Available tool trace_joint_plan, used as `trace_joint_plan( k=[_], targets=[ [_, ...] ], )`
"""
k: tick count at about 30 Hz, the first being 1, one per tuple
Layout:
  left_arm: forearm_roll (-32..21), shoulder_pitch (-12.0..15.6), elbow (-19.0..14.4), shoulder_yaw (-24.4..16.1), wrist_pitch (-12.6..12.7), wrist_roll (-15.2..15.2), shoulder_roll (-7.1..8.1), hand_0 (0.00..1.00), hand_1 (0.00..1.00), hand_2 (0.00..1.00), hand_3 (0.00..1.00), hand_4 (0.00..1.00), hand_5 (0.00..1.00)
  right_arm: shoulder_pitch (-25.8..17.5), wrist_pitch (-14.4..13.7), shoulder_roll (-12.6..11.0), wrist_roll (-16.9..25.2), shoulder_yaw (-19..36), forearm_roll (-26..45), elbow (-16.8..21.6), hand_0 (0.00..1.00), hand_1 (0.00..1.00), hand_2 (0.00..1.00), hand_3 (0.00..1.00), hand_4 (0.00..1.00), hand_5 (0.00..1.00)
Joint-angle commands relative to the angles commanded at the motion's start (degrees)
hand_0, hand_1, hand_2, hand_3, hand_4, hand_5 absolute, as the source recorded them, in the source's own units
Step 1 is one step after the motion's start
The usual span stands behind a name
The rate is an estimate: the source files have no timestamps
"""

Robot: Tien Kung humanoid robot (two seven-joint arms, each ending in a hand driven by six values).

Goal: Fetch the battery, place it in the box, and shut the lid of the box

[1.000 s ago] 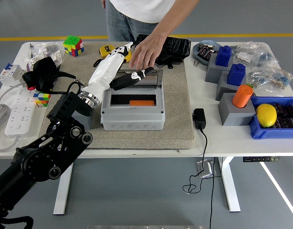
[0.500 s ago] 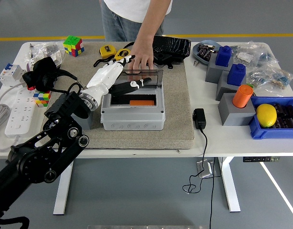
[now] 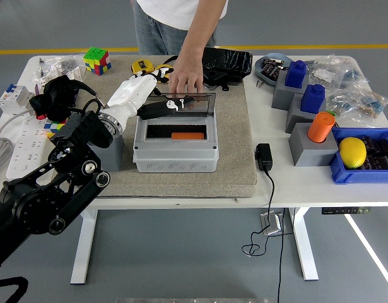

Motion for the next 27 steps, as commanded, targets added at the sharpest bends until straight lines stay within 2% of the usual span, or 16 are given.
trace_joint_plan(
  k=[2, 3, 8, 9, 14, 15, 20, 21, 26, 27],
  targets=[
    [-0.2, -0.2, -0.3, 0.5, 0.2, -0.2, 0.61, 0.998, 0.659, 0.852, 0.961, 0.998, 0.998, 0.0, 0.0, 0.0, 0.0, 0.2, -0.1, 0.0, 0.880, 0.800, 0.745, 0.775, 0.998, 0.998],
    [-0.2, -0.2, -0.4, 0.6, 0.1, -0.1, 0.75, 0.985, 0.519, 0.801, 0.923, 0.998, 0.998, 0.0, 0.0, 0.0, 0.0, 0.3, -0.2, 0.0, 0.880, 0.801, 0.745, 0.775, 0.998, 0.998],
    [-0.4, -0.4, -0.5, 1.0, -0.2, 0.3, 1.09, 0.985, 0.519, 0.801, 0.923, 0.998, 0.998, 0.0, 0.0, 0.0, 0.1, 0.3, -0.1, 0.0, 0.880, 0.801, 0.745, 0.775, 0.998, 0.998],
    [-0.5, -0.4, -0.6, 1.1, -0.2, 0.3, 1.17, 0.897, 0.374, 0.764, 0.900, 0.998, 0.998, 0.1, 0.0, -0.1, 0.1, 0.3, -0.1, 0.0, 0.880, 0.801, 0.745, 0.775, 0.998, 0.998],
    [-0.8, -1.0, 0.0, 1.4, -0.7, 0.9, 1.29, 0.897, 0.374, 0.764, 0.900, 0.998, 0.998, 0.2, 0.0, -0.1, 0.1, 0.7, -0.3, 0.0, 0.880, 0.801, 0.745, 0.775, 0.998, 0.998],
    [-0.9, -1.1, 0.1, 1.4, -0.9, 1.0, 1.31, 0.789, 0.203, 0.713, 0.850, 0.998, 0.998, 0.2, 0.0, -0.1, 0.1, 0.8, -0.4, 0.0, 0.879, 0.801, 0.745, 0.775, 0.998, 0.998],
    [-1.7, -0.9, 0.3, 2.0, -2.7, 2.1, 1.70, 0.789, 0.203, 0.713, 0.850, 0.998, 0.998, 0.1, -0.1, -0.3, 0.0, 1.0, -0.6, 0.0, 0.879, 0.801, 0.745, 0.775, 0.998, 0.998],
    [-1.9, -0.9, 0.2, 2.2, -3.5, 2.4, 1.72, 0.477, 0.148, 0.542, 0.635, 0.998, 0.998, 0.1, -0.1, -0.4, 0.0, 1.0, -0.6, 0.0, 0.879, 0.801, 0.744, 0.775, 0.998, 0.998],
    [-2.4, -0.9, -0.4, 3.0, -7.1, 3.9, 1.83, 0.477, 0.148, 0.542, 0.635, 0.998, 0.998, 0.0, -0.1, -0.4, -0.1, 1.1, -0.8, 0.0, 0.879, 0.801, 0.744, 0.775, 0.998, 0.998],
    [-2.6, -0.8, -0.6, 3.1, -7.9, 4.1, 1.87, 0.404, 0.173, 0.332, 0.446, 0.998, 0.998, 0.0, -0.1, -0.4, -0.1, 1.0, -0.7, 0.0, 0.877, 0.801, 0.744, 0.775, 0.998, 0.998]
  ],
)
